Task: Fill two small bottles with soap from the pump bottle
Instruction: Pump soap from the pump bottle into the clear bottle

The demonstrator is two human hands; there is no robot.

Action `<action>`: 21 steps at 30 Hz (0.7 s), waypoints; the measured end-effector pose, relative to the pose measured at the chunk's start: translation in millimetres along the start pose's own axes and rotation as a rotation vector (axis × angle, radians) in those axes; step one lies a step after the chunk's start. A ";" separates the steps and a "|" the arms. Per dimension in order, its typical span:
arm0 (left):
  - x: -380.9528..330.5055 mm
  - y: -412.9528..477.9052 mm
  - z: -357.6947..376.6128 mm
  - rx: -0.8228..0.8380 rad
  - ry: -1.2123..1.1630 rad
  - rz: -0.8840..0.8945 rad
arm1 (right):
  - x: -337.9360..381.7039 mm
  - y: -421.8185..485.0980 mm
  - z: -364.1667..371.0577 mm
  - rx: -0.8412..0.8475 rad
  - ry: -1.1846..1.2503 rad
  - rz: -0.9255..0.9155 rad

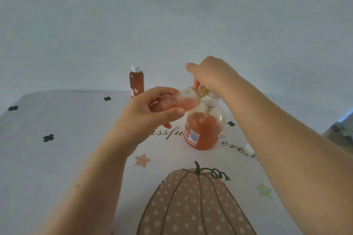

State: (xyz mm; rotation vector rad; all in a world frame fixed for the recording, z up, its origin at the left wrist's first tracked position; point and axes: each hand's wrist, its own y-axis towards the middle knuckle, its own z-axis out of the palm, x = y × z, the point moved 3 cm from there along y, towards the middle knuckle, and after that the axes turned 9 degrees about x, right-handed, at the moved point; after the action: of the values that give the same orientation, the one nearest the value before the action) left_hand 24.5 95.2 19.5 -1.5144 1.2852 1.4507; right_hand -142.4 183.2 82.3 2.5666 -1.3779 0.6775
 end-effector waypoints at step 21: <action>-0.2 -0.7 2.7 -0.032 -0.049 0.020 | 1.6 3.2 -4.5 0.027 -0.029 0.028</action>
State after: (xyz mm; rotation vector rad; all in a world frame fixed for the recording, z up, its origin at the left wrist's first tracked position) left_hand 24.3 98.0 19.2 -1.4813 1.2574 1.5188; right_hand -145.7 181.7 86.8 2.5919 -1.4262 0.6708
